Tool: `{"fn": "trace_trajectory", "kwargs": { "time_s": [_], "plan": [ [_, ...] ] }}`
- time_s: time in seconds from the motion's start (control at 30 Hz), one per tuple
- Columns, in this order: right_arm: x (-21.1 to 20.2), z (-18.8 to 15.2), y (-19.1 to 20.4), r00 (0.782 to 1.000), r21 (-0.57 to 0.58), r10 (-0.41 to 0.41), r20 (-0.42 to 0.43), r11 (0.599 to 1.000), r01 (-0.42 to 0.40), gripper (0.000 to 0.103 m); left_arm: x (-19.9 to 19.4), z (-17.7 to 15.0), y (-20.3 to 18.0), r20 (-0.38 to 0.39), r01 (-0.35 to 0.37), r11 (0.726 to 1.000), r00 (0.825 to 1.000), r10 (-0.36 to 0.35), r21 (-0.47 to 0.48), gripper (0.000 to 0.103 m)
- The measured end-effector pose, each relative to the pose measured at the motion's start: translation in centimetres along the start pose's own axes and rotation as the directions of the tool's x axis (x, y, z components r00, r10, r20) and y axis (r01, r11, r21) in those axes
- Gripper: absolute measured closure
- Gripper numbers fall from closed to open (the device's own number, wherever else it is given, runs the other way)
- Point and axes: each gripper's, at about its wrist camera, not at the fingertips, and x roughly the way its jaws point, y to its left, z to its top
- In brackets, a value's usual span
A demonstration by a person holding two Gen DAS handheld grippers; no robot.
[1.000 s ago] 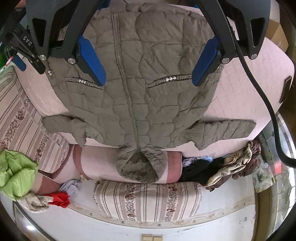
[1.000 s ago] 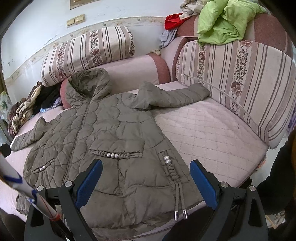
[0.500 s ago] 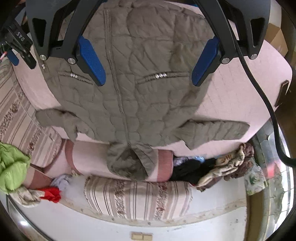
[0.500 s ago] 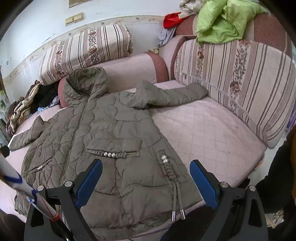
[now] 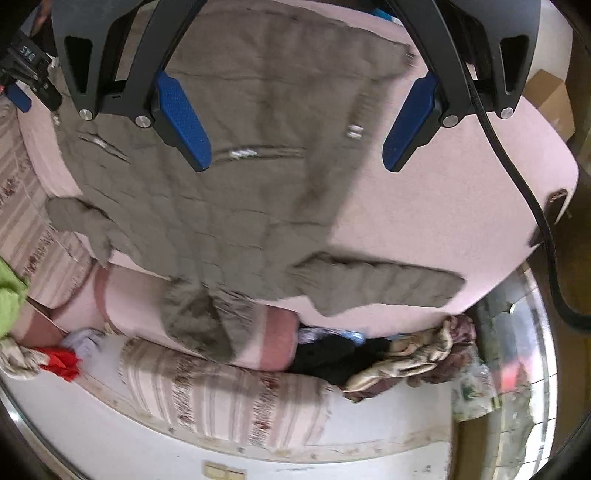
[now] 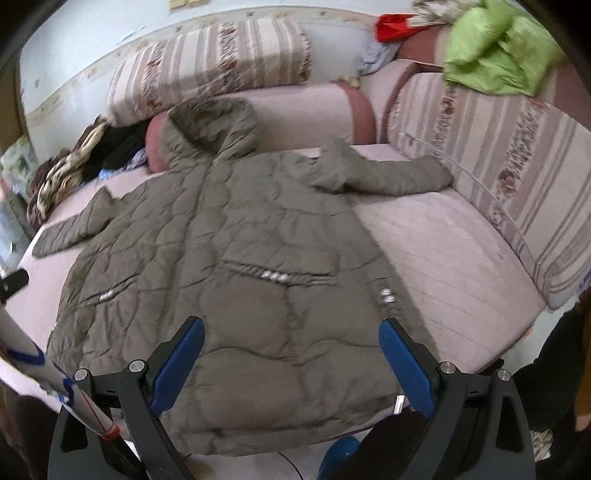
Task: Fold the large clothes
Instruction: 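Move the left gripper to the coat's sleeve cuff and grasp it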
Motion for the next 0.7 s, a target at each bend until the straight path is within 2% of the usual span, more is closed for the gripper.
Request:
{"fn": "trace_trajectory", "kwargs": {
  "time_s": [0.2, 0.27, 0.33, 0.47, 0.57, 0.7],
  "plan": [
    [0.7, 0.0, 4.1, 0.998, -0.053, 0.054, -0.021, 0.997, -0.055, 0.005, 0.9, 1.5, 6.7, 0.0, -0.099, 0.994, 0.995, 0.099, -0.039, 0.009],
    [1.2, -0.2, 5.4, 0.997, -0.086, 0.06, -0.04, 0.994, -0.064, 0.005, 1.4, 1.9, 9.3, -0.022, -0.127, 0.991, 0.992, 0.126, -0.051, 0.009],
    [1.5, -0.4, 6.5, 0.997, -0.118, 0.063, -0.052, 0.991, -0.068, 0.005, 1.8, 2.2, 11.3, -0.044, -0.132, 0.988, 0.991, 0.129, -0.076, 0.009],
    [1.7, -0.9, 7.0, 0.996, -0.138, 0.061, -0.063, 0.988, -0.069, 0.005, 1.9, 1.9, 14.7, -0.076, -0.111, 0.976, 0.992, 0.098, -0.186, 0.009],
    [1.9, -1.3, 6.1, 0.997, -0.126, 0.035, -0.075, 0.991, -0.044, 0.006, 1.9, 1.3, 15.2, -0.088, -0.132, 0.967, 0.989, 0.116, -0.217, 0.009],
    [2.1, -1.7, 2.9, 0.997, -0.064, 0.0, -0.082, 0.998, -0.006, 0.005, 1.9, 0.6, 14.1, -0.11, -0.141, 0.966, 0.987, 0.119, -0.217, 0.009]
  ]
}}
